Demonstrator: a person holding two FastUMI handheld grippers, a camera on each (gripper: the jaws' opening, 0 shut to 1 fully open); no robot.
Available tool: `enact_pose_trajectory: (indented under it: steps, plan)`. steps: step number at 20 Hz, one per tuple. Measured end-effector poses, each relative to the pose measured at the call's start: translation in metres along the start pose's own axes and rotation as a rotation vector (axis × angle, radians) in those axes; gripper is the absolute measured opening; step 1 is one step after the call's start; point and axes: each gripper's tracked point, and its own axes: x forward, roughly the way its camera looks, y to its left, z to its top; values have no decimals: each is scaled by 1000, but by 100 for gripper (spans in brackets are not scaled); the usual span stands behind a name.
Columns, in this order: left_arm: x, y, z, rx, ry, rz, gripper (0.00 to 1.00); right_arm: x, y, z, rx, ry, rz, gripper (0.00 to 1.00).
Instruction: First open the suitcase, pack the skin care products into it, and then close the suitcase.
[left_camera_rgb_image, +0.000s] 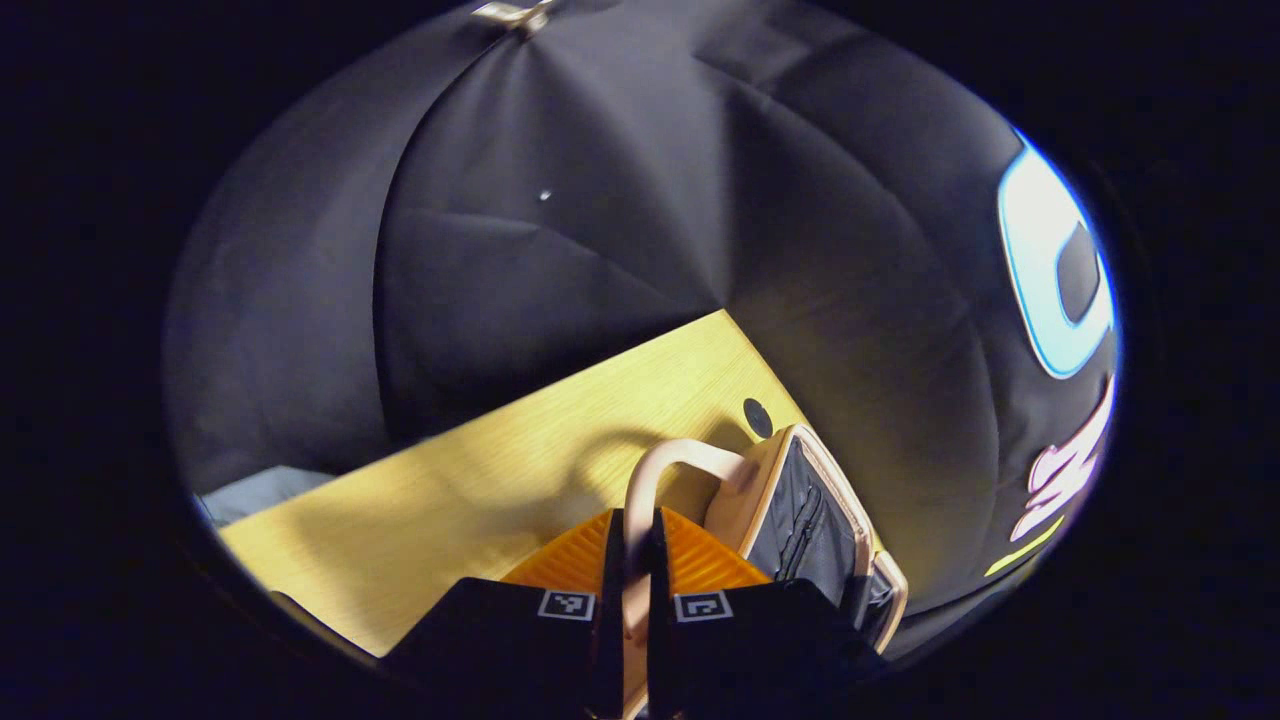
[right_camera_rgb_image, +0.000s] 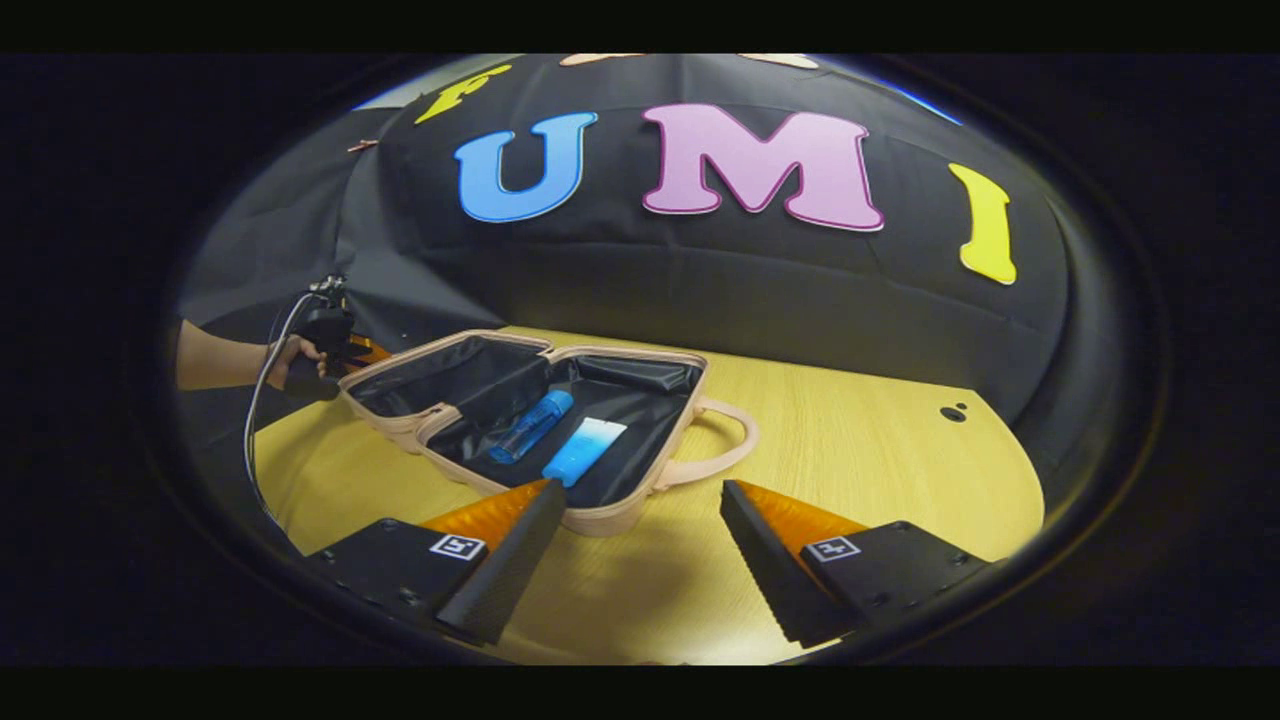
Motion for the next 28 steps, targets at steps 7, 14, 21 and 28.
enact_pose_trajectory:
  steps: [7, 14, 21, 28]
  plan:
    - [-114, -116, 72, 299, -164, -177, 6, -24, -5, 35, -18, -20, 42, 99]
    - [-197, -282, 21, 579, -146, -313, 6, -60, -49, 68, 16, -34, 43, 98]
    - [-211, -396, -115, 608, -56, -432, 6, -98, -112, 96, 93, -88, 8, 98]
    - [-144, -428, -281, 599, 147, -449, 12, -130, -181, 76, 124, -74, -97, 98]
